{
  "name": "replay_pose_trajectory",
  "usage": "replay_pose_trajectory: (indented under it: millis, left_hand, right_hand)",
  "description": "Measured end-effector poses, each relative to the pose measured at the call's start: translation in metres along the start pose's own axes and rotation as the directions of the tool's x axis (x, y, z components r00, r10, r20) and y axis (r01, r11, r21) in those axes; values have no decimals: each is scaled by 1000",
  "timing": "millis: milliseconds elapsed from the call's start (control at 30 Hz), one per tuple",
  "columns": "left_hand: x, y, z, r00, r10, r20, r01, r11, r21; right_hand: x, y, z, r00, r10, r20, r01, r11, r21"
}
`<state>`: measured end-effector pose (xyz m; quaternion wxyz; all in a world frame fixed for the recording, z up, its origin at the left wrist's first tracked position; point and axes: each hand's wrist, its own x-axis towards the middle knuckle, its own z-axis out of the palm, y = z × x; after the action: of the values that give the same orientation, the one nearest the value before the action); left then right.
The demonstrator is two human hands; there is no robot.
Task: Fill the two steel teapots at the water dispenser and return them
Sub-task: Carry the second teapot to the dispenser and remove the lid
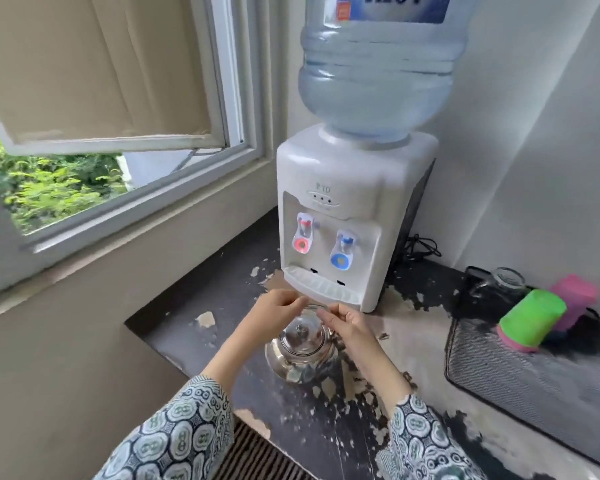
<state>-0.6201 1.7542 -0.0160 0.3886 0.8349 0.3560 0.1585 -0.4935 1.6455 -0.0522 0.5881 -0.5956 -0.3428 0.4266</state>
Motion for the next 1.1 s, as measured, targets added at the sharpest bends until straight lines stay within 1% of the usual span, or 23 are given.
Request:
replay_pose_trajectory:
  millis: [67, 200, 367, 467, 633, 767, 900, 1000, 1100]
  left_hand:
    - [26, -13, -8, 996, 46, 80, -49, 998, 26]
    - [66, -33, -16, 973, 96, 209, -102, 995, 19]
    - [98, -53, -18, 945, 139, 296, -145, 989, -3]
    - [106, -60, -18, 924, 141, 356, -140, 990, -28]
    - [116, -69, -15, 870, 191, 454, -190, 981, -48]
    - [126, -73, -15, 847, 217, 485, -200, 976, -87]
    - [134, -78, -14, 834, 223, 504, -125, 967, -222]
    - [139, -83, -8, 846, 213, 488, -73, 954, -289]
    - [142, -88, 0, 849, 222, 479, -68, 946, -317]
  right_hand:
    - [18, 5, 8, 997, 14, -71, -13, 1000, 16]
    - [44, 10, 19, 981, 48, -185, -41, 998, 42]
    - [62, 16, 30, 953, 39, -301, -37, 999, 11]
    - [67, 21, 34, 936, 58, -349, -62, 998, -1]
    - [66, 30, 40, 905, 83, -418, -104, 994, -28]
    - [67, 30, 44, 875, 69, -479, -97, 995, -35]
    - [70, 32, 49, 835, 68, -546, -95, 995, -20]
    - [74, 33, 52, 819, 93, -566, -116, 993, -4]
    - [81, 35, 54, 797, 116, -593, -137, 990, 9]
